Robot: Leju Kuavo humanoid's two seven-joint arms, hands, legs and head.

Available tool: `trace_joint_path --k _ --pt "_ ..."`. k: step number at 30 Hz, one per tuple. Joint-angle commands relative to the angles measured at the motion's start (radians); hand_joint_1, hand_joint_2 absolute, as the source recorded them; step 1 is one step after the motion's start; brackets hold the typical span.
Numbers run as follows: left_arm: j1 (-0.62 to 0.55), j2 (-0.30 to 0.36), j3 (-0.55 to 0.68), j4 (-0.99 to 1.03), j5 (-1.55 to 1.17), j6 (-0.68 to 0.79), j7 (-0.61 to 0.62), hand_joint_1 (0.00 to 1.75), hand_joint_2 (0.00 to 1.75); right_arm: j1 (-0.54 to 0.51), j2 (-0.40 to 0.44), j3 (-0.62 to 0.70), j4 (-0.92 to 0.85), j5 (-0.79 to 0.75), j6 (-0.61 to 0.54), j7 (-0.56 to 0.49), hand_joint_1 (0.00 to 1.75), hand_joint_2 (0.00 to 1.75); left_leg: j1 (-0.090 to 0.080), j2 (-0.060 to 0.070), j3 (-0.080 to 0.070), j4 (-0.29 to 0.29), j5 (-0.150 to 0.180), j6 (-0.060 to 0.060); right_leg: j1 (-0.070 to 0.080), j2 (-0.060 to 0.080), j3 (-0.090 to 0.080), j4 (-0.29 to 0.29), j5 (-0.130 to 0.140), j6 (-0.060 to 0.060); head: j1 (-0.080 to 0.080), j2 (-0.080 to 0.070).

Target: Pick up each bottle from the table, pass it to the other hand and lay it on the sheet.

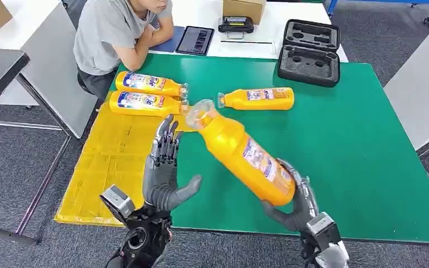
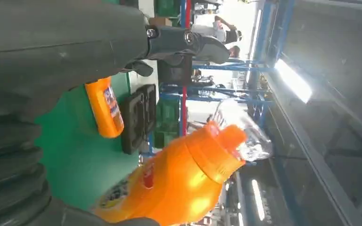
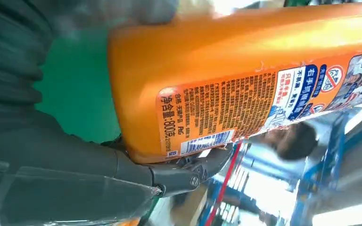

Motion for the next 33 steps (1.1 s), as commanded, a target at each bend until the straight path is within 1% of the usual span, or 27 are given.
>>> trace_joint_path --k 1,6,7,9,10,12,13,14,16,17,18,19,20,21,24,25,27,29,30,31,33 --pt "-0.011 -0.016 0.049 0.079 0.006 -0.029 0.003 0.0 1.75 -0.053 -0.006 0.071 0.041 -0.008 0.032 -0.003 1.75 1.75 0.002 0.002 0.011 -0.001 -0.004 -0.003 0.002 0.003 0.011 -0.002 -0.003 -0.003 0.0 0.0" --pt "-0.011 -0.035 0.052 0.096 0.013 -0.09 0.003 0.0 1.75 -0.087 -0.004 0.116 0.033 -0.029 0.059 -0.003 1.75 1.75 0.002 0.005 0.013 -0.001 -0.006 -0.003 0.002 0.005 0.012 -0.002 -0.003 -0.004 0.0 0.0" --pt "-0.013 -0.038 0.05 0.099 0.012 -0.092 0.003 0.0 1.75 -0.095 -0.001 0.118 0.04 -0.035 0.065 -0.003 1.75 1.75 0.001 0.003 0.005 -0.001 -0.002 -0.002 0.001 0.003 0.004 -0.001 -0.001 -0.002 0.0 0.0" --pt "-0.015 -0.042 0.046 0.1 0.012 -0.094 0.003 0.0 1.75 -0.112 0.007 0.125 0.05 -0.035 0.07 -0.003 1.75 1.75 0.002 0.003 0.009 -0.001 -0.003 -0.003 0.002 0.003 0.008 -0.002 -0.002 -0.003 0.0 0.0" --pt "-0.015 -0.043 0.045 0.101 0.012 -0.097 0.003 0.0 1.75 -0.118 0.01 0.128 0.053 -0.036 0.074 -0.003 1.75 1.75 0.001 0.002 0.004 -0.001 -0.001 -0.001 0.001 0.002 0.004 -0.001 -0.001 -0.002 0.0 0.0" --pt "-0.017 -0.043 0.041 0.105 0.013 -0.103 0.003 0.0 1.75 -0.131 0.014 0.132 0.049 -0.04 0.076 -0.003 1.75 1.75 0.002 0.004 0.009 -0.001 -0.003 -0.003 0.002 0.004 0.008 -0.001 -0.002 -0.003 0.0 0.0" --pt "-0.015 -0.043 0.039 0.103 0.012 -0.105 0.003 0.0 1.75 -0.134 0.015 0.133 0.048 -0.043 0.076 -0.003 1.75 1.75 0.001 0.003 0.005 -0.001 -0.002 -0.002 0.001 0.003 0.004 -0.001 -0.001 -0.002 0.0 0.0" --pt "-0.017 -0.043 0.037 0.107 0.015 -0.111 0.003 0.0 1.75 -0.14 0.015 0.132 0.039 -0.048 0.075 -0.003 1.75 1.75 0.002 0.004 0.008 -0.001 -0.003 -0.002 0.002 0.004 0.007 -0.001 -0.001 -0.003 0.0 0.0" --pt "-0.014 -0.045 0.033 0.103 0.015 -0.119 0.003 0.0 1.75 -0.137 0.011 0.141 -0.042 -0.053 0.061 -0.003 1.75 1.75 0.0 0.002 0.003 -0.001 -0.001 -0.001 0.0 0.001 0.002 -0.001 0.0 -0.001 0.0 0.0" --pt "-0.015 -0.046 0.032 0.103 0.015 -0.121 0.003 0.0 1.75 -0.138 0.01 0.146 -0.048 -0.053 0.063 -0.003 1.75 1.75 0.001 0.002 0.006 0.0 -0.002 -0.002 0.001 0.002 0.005 -0.001 -0.001 -0.002 0.0 0.0" --pt "-0.014 -0.047 0.031 0.102 0.014 -0.121 0.003 0.0 1.75 -0.138 0.01 0.149 -0.05 -0.049 0.059 -0.003 1.75 1.75 0.0 0.002 0.004 0.0 -0.002 -0.002 0.0 0.002 0.003 0.0 -0.001 -0.002 0.0 0.0" --pt "-0.014 -0.047 0.031 0.101 0.015 -0.123 0.003 0.0 1.75 -0.14 0.01 0.155 -0.035 -0.045 0.06 -0.003 1.75 1.75 0.001 0.003 0.007 0.0 -0.003 -0.002 0.001 0.003 0.006 0.0 -0.002 -0.003 0.0 0.0" --pt "-0.013 -0.047 0.03 0.101 0.014 -0.124 0.003 0.0 1.75 -0.143 0.009 0.156 -0.031 -0.046 0.059 -0.003 1.75 1.75 0.0 0.002 0.004 -0.001 -0.001 -0.001 0.0 0.002 0.003 0.0 -0.001 -0.002 0.0 0.0" --pt "-0.013 -0.047 0.03 0.101 0.014 -0.124 0.003 0.0 1.75 -0.143 0.009 0.156 -0.031 -0.046 0.059 -0.003 1.75 1.75 0.001 0.003 0.007 0.0 -0.003 -0.002 0.001 0.003 0.006 -0.001 -0.002 -0.002 0.0 0.0" --pt "-0.013 -0.047 0.03 0.101 0.014 -0.124 0.003 0.0 1.75 -0.143 0.009 0.156 -0.031 -0.046 0.059 -0.003 1.75 1.75 0.001 0.001 0.003 -0.001 -0.001 -0.001 0.001 0.001 0.003 -0.001 -0.001 -0.002 0.0 0.0" --pt "-0.013 -0.047 0.03 0.101 0.014 -0.124 0.003 0.0 1.75 -0.143 0.009 0.156 -0.031 -0.046 0.059 -0.003 1.75 1.75 0.001 0.001 0.005 -0.001 -0.002 -0.002 0.001 0.001 0.005 -0.001 -0.001 -0.002 0.0 0.0" --pt "-0.013 -0.047 0.03 0.1 0.014 -0.124 0.003 0.0 1.75 -0.144 0.008 0.155 -0.029 -0.048 0.058 -0.003 1.75 1.75 0.0 0.002 0.003 -0.001 -0.001 -0.001 0.0 0.001 0.003 -0.001 0.0 -0.001 0.0 0.0" --pt "-0.013 -0.047 0.028 0.099 0.013 -0.123 0.003 0.0 1.75 -0.149 0.011 0.153 -0.009 -0.062 0.064 -0.003 1.75 1.75 0.001 0.003 0.007 0.0 -0.003 -0.002 0.001 0.002 0.007 -0.001 -0.002 -0.003 0.0 0.0" --pt "-0.012 -0.047 0.027 0.098 0.013 -0.125 0.003 0.0 1.75 -0.157 0.01 0.152 0.009 -0.072 0.073 -0.003 1.75 1.75 0.001 0.002 0.005 -0.001 -0.002 -0.002 0.001 0.002 0.005 -0.001 -0.001 -0.002 0.0 0.0" --pt "-0.012 -0.047 0.025 0.096 0.012 -0.126 0.003 0.0 1.75 -0.159 0.01 0.155 0.015 -0.07 0.074 -0.003 1.75 1.75 0.002 0.002 0.008 -0.001 -0.003 -0.003 0.002 0.002 0.008 -0.001 -0.002 -0.003 0.0 0.0" --pt "-0.014 -0.045 0.022 0.093 0.011 -0.127 0.003 0.0 1.75 -0.161 0.011 0.16 0.032 -0.065 0.071 -0.003 1.75 1.75 0.001 0.001 0.004 -0.001 -0.001 -0.001 0.001 0.001 0.004 -0.001 -0.001 -0.002 0.0 0.0"
